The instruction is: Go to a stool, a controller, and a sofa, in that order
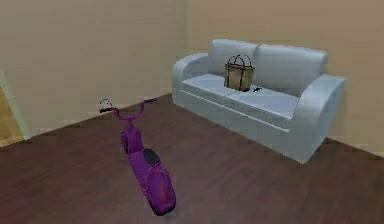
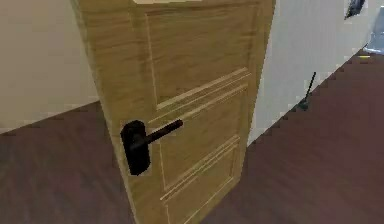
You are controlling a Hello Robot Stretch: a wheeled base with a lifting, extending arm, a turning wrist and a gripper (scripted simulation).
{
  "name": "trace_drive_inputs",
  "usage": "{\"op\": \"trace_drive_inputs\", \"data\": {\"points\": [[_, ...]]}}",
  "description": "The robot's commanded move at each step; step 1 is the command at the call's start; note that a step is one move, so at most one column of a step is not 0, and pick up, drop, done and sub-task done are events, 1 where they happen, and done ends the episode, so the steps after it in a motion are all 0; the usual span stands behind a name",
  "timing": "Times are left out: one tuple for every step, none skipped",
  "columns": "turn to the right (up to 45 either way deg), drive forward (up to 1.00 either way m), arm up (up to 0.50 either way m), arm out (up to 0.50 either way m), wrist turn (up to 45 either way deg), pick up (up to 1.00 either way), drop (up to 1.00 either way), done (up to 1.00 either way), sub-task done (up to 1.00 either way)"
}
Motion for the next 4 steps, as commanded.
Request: {"op": "trace_drive_inputs", "data": {"points": [[0.0,0.35,0.0,0.0,0.0,0.0,0.0,0.0,0.0],[42.0,0.0,0.0,0.0,0.0,0.0,0.0,0.0,0.0],[3.0,0.0,0.0,0.0,0.0,0.0,0.0,0.0,0.0],[0.0,0.55,0.0,0.0,0.0,0.0,0.0,0.0,0.0]]}}
